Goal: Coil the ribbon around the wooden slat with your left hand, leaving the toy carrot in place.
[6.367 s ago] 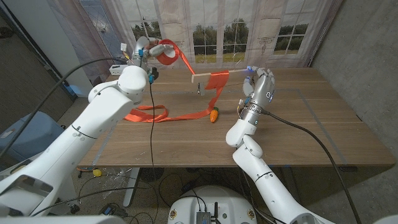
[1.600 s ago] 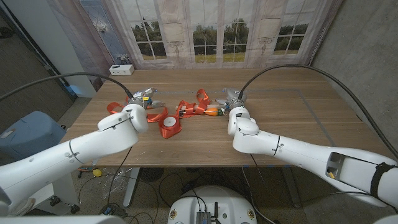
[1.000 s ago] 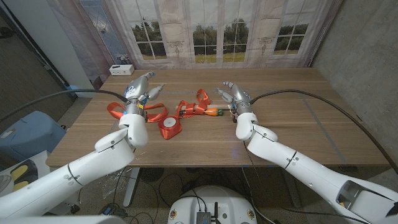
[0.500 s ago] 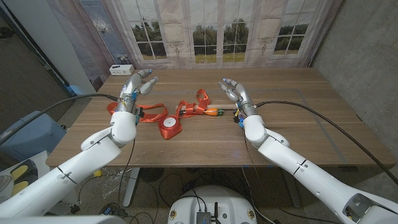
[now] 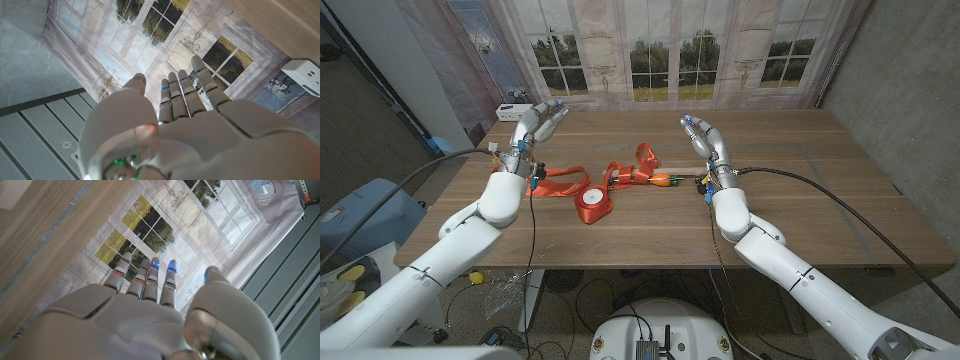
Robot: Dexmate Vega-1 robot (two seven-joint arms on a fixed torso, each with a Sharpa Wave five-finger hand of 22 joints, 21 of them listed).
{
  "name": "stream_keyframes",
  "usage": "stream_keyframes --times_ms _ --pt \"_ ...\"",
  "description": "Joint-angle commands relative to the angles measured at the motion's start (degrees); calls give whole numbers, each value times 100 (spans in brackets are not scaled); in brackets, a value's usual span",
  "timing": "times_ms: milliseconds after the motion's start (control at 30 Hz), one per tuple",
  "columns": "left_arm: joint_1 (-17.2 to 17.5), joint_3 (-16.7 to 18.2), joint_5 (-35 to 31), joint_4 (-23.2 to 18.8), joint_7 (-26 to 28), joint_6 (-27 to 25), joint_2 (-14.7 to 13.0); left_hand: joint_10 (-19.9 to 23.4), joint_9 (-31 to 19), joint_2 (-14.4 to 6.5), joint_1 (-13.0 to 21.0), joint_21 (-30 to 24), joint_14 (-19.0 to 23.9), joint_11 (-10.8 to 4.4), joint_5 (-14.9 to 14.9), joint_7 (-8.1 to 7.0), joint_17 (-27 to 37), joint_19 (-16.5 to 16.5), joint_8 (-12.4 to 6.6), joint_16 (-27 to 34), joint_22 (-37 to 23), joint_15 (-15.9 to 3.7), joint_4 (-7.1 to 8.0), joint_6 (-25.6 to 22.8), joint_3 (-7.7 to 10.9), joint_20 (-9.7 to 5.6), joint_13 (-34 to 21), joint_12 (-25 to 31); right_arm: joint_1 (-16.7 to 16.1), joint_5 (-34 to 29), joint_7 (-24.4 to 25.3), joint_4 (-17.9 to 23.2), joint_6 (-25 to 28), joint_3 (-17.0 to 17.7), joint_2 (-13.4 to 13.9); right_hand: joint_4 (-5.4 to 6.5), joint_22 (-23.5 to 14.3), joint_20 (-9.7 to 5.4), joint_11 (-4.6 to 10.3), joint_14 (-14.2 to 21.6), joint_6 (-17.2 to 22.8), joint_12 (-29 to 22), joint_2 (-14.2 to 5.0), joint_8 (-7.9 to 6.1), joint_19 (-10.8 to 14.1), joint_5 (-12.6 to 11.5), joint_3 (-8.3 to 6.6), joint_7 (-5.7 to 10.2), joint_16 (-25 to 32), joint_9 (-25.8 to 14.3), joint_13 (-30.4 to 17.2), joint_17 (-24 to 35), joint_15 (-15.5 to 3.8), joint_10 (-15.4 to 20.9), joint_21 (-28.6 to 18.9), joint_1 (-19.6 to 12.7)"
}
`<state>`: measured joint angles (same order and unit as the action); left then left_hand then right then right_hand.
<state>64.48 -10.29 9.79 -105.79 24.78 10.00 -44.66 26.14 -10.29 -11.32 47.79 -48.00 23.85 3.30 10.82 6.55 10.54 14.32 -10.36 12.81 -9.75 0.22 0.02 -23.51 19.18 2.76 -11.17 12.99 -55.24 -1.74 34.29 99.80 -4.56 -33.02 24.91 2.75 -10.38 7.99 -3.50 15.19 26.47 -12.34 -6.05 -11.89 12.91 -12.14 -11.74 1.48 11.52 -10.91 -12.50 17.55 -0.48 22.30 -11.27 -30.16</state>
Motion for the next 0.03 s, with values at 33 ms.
stream_keyframes --times_ms 33 --pt "72 369 321 200 -288 444 193 4 -5 9 -85 27 20 18 23 13 21 5 12 -37 -9 47 48 63 50 34 -14 -26 -209 -508 671 -180 -835 53 -472 -28 -17 10 -18 92 78 -55 -11 -28 89 -41 -21 -12 55 -3 -12 -2 22 106 -46 41"
